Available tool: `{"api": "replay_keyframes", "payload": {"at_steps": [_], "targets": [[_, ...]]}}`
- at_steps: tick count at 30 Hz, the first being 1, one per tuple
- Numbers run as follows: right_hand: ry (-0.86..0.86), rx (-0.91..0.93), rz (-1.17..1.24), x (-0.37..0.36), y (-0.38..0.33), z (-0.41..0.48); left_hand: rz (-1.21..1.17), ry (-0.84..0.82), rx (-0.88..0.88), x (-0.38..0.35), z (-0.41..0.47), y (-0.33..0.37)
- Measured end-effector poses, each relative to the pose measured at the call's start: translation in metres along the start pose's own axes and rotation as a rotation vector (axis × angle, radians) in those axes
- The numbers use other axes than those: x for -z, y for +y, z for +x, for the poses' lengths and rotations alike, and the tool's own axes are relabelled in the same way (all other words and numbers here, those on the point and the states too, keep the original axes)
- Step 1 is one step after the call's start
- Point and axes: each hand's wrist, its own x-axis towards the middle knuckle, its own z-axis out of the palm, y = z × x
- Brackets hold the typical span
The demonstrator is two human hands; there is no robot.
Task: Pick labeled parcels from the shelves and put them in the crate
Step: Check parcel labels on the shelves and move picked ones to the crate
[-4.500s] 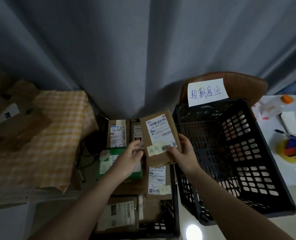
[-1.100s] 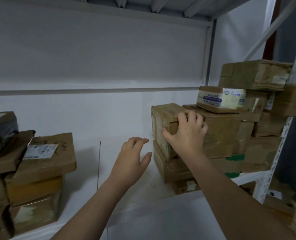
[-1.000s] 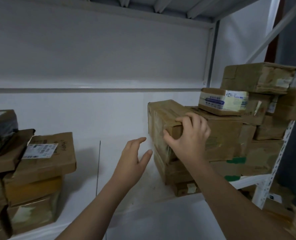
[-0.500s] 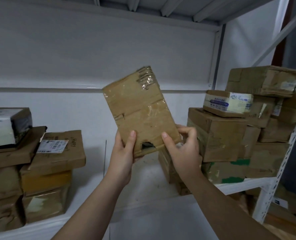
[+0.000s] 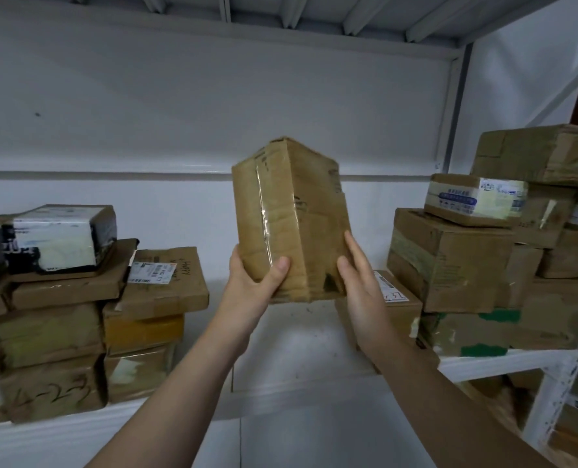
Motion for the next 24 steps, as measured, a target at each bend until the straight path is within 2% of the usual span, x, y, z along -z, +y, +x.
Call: {"api": "replay_keyframes", "payload": {"at_steps": [3, 4, 6, 11, 14, 16, 19, 22, 24], "targets": [[-0.126, -0.088, -0.212, -0.006, -0.004, -0.007, -0.089, 0.053, -0.056, 0.000, -0.006, -0.005], [-0.172, -0.096, -0.219, -0.009, -0.005, -0.009, -0.092, 0.086, -0.100, -0.001, -0.009, -0.010], [-0.229, -0.074, -0.080, -0.015, -0.007, -0.013, -0.079, 0.110, -0.178, -0.002, -0.014, -0.017], [-0.073, -0.037, 0.098, -0.016, 0.004, -0.011, -0.029, 0.078, -0.303, 0.008, -0.019, -0.017], [-0.020, -0.066, 0.218, -0.012, 0.006, -0.009, 0.061, 0.006, -0.249, 0.016, -0.014, -0.022], [0.012, -0.070, 0.248, -0.010, 0.008, -0.009, 0.154, -0.012, -0.123, 0.019, -0.010, -0.022], [0.051, -0.046, 0.208, -0.010, 0.010, -0.009, 0.133, -0.015, 0.029, 0.019, -0.011, -0.019], [0.072, 0.000, 0.120, -0.010, 0.011, -0.008, 0.094, 0.079, -0.023, 0.022, -0.011, -0.026], [0.007, -0.021, 0.119, -0.010, 0.010, -0.010, 0.099, 0.132, -0.093, 0.021, -0.013, -0.033]]}}
